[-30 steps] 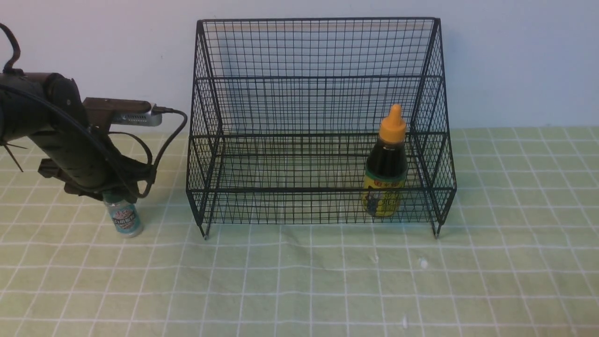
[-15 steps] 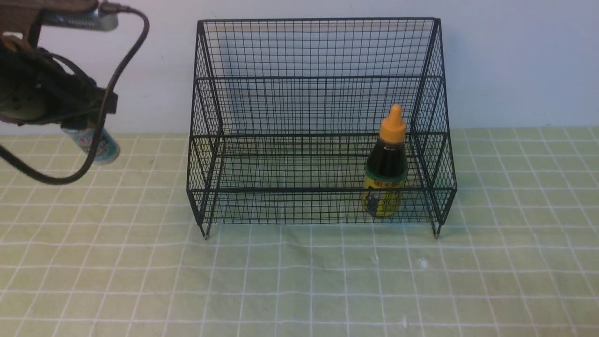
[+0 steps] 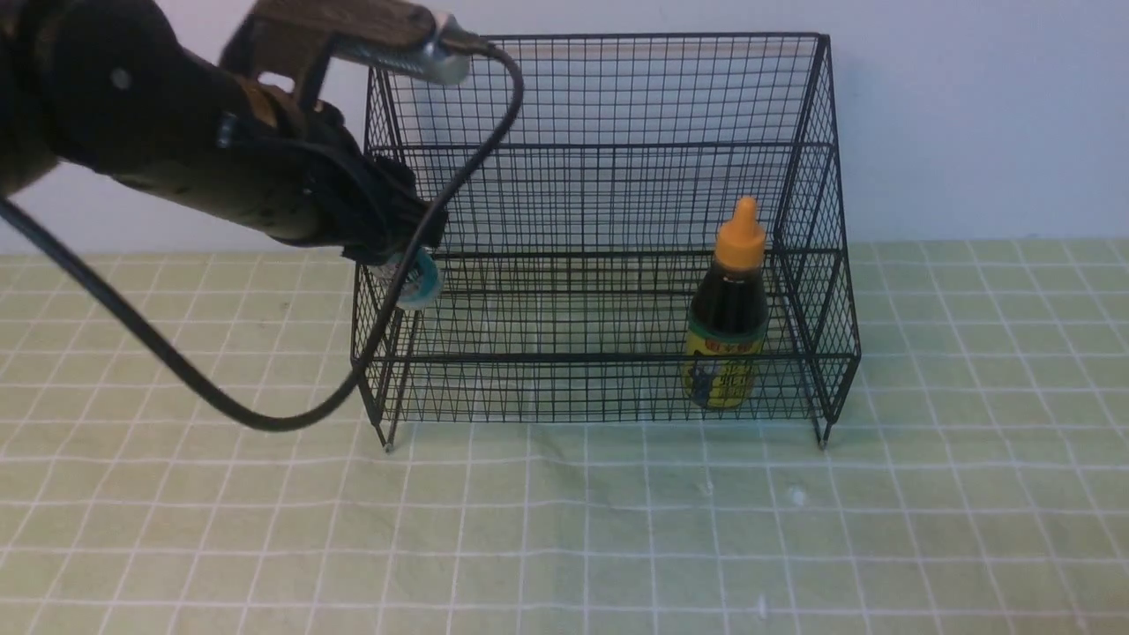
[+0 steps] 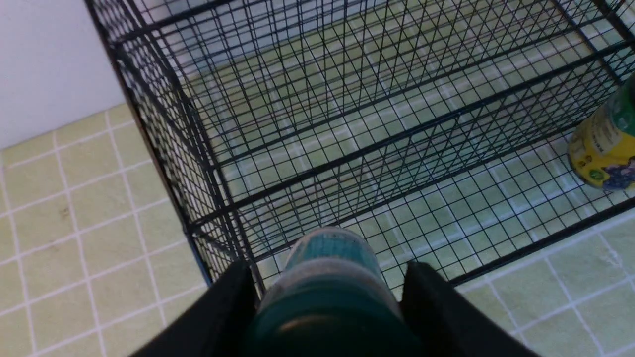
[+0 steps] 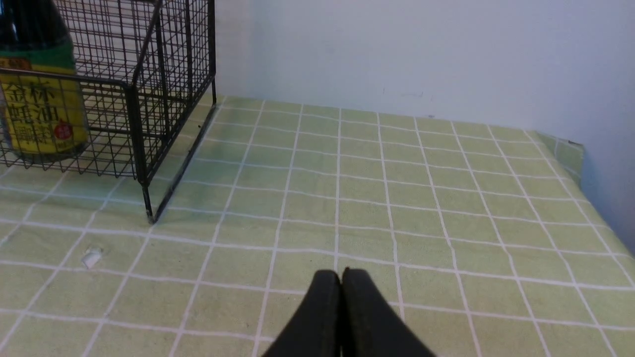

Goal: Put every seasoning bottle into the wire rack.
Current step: Use the left arm to put the condiment bottle back on the shelf

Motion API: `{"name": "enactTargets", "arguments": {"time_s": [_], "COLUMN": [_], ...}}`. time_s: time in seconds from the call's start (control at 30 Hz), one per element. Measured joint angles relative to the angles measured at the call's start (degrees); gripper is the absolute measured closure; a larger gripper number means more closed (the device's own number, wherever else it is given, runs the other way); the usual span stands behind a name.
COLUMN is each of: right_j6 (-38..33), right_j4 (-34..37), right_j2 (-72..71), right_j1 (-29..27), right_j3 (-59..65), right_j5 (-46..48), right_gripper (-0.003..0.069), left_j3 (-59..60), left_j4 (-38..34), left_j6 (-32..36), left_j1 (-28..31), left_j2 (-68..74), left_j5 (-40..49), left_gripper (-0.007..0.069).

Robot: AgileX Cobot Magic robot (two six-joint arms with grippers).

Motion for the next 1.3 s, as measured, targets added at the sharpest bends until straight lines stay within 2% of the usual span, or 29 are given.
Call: {"name": "enactTargets", "arguments": {"time_s": [0.63, 0.9, 1.07, 1.2, 1.23, 1.27, 1.3], "right_j6": [0.0, 0.0, 0.0, 0.0, 0.0, 0.0, 0.0], "right_j4": [0.0, 0.0, 0.0, 0.0, 0.0, 0.0, 0.0], "right_j2": [0.0, 0.0, 0.0, 0.0, 0.0, 0.0, 0.0], "right_j1": [0.0, 0.0, 0.0, 0.0, 0.0, 0.0, 0.0], "right_j3": [0.0, 0.0, 0.0, 0.0, 0.0, 0.0, 0.0], "right_j5": [0.0, 0.0, 0.0, 0.0, 0.0, 0.0, 0.0], "right_gripper": [0.0671, 0.0671, 0.0671, 0.0671, 0.0671, 0.0671, 0.0671], "left_j3": [0.0, 0.0, 0.0, 0.0, 0.0, 0.0, 0.0], "left_j4": [0.1, 0.1, 0.1, 0.3, 1.0, 1.1, 1.8], "left_j6": [0.4, 0.4, 0.4, 0.4, 0.4, 0.4, 0.4], "left_j1": [0.0, 0.0, 0.0, 0.0, 0.0, 0.0, 0.0], "left_j2": [14.1, 13.4, 10.1, 4.7, 0.7, 0.2, -4.7], "left_j5": [-2.9, -3.5, -3.5, -2.6, -1.8, -1.6, -0.4], "left_gripper": [0.0281, 0.0182, 0.0167, 0.0208, 0.0267, 0.0276, 0.0366]}}
